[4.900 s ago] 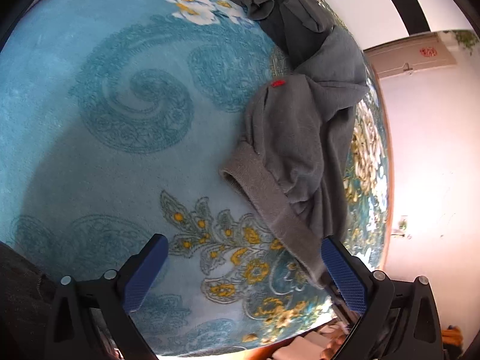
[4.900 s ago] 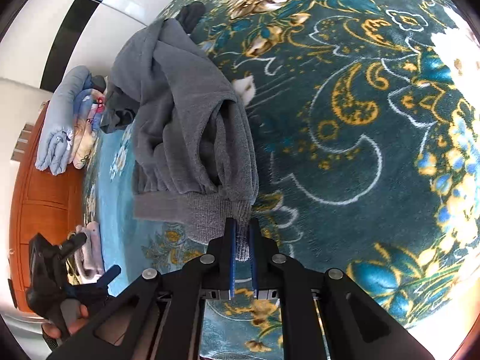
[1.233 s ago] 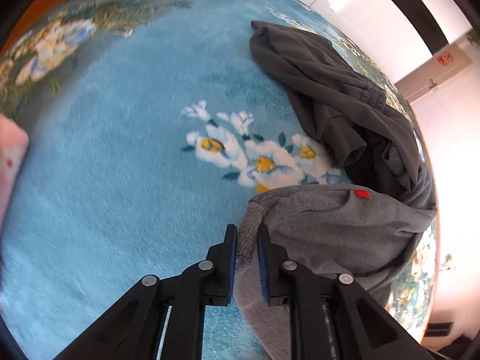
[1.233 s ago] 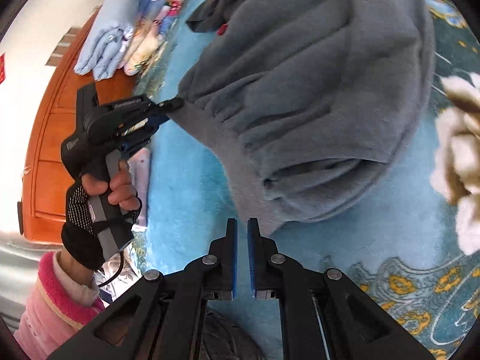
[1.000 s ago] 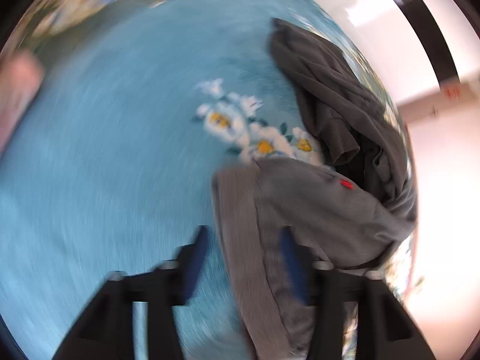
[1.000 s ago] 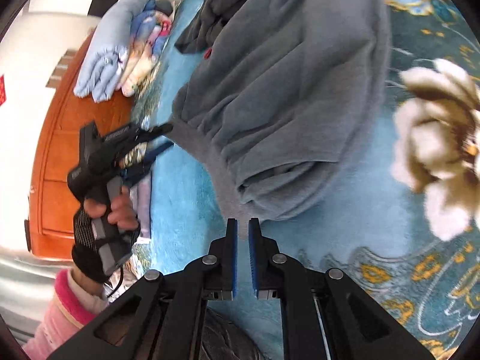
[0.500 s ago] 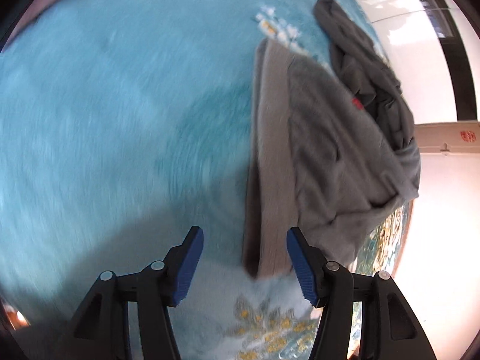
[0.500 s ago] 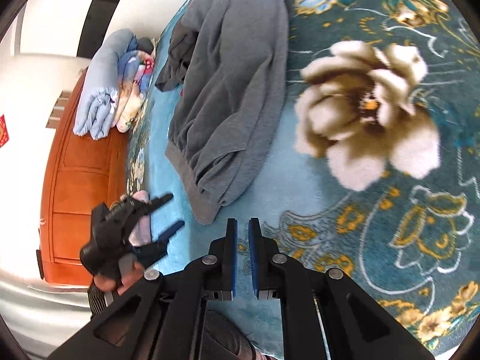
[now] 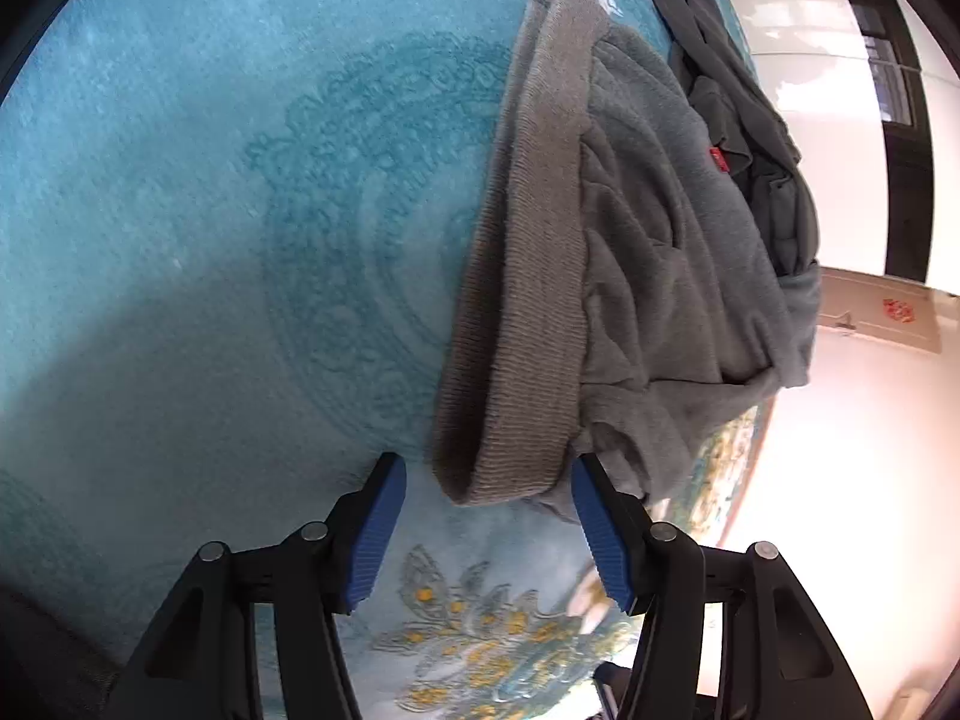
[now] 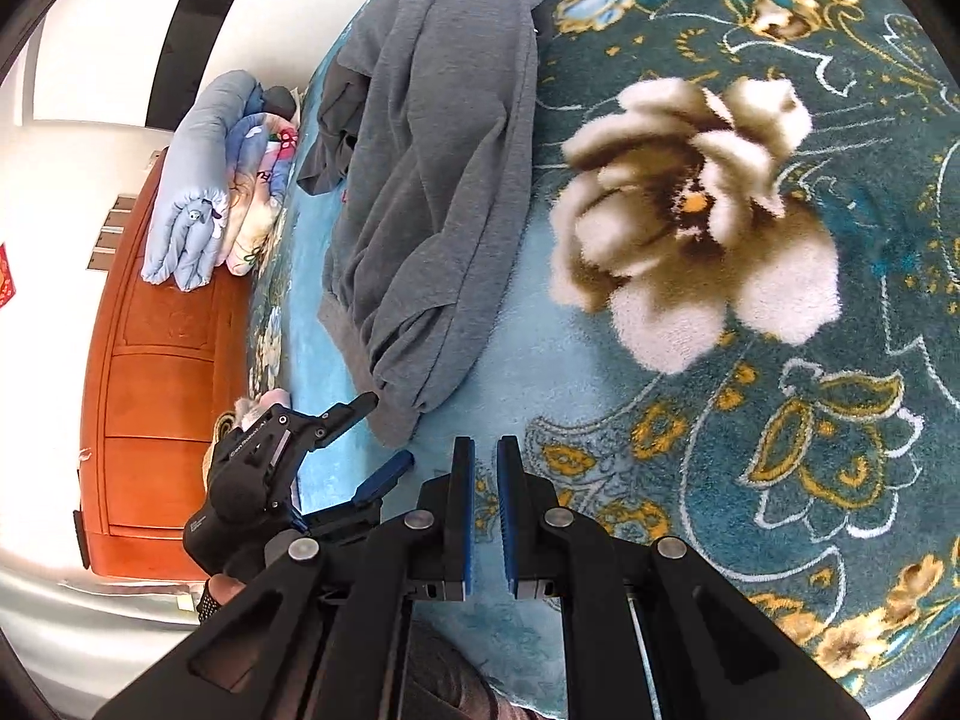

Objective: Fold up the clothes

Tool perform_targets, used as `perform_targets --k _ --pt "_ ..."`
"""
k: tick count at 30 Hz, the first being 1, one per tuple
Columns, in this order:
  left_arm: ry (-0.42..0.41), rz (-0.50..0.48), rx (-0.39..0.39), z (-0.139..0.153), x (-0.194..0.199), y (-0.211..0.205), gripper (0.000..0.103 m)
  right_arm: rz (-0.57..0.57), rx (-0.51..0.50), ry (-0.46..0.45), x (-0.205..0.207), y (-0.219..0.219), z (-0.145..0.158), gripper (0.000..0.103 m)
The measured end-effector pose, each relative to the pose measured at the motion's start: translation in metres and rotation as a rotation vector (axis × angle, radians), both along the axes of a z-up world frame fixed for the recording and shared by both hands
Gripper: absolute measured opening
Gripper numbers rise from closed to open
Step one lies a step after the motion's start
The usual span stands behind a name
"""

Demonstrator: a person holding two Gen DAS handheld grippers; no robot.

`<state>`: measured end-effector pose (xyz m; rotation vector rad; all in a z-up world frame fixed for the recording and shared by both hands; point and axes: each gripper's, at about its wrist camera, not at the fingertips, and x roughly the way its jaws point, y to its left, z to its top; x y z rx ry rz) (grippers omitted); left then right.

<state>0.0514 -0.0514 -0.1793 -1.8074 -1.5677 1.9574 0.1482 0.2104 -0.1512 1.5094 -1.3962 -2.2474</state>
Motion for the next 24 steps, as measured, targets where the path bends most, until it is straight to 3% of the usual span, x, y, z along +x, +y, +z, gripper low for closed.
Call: perform_targets --k 2,4,8,12,13,18,24 --pt "0.015 0.004 0.018 -0.001 -0.002 0.002 0.048 0.006 0.003 -0.009 -0.002 -0.002 -0.001 0.008" --pt "0.010 -0.006 -0.014 -0.001 -0.004 0.004 0.032 0.014 0.008 -0.016 -0.003 -0.004 -0.002 0.008" --pt "0.013 -0.015 -0.061 0.001 -0.008 0.007 0.011 0.010 0.014 -0.018 -0.003 -0.007 0.004 0.008" --pt "0.063 -0.011 -0.133 0.016 -0.010 0.001 0.007 0.002 0.039 -0.010 0.001 -0.008 0.014 0.008" --pt "0.075 0.006 -0.146 0.021 -0.010 -0.003 0.002 0.000 0.044 -0.009 0.002 -0.008 0.016 0.008" --pt "0.118 0.137 -0.172 0.048 -0.014 -0.045 0.002 0.001 0.063 -0.003 0.004 -0.011 0.027 0.008" --pt "0.219 0.241 -0.363 0.097 -0.025 -0.117 0.000 0.027 0.073 0.015 0.002 -0.022 0.037 0.008"
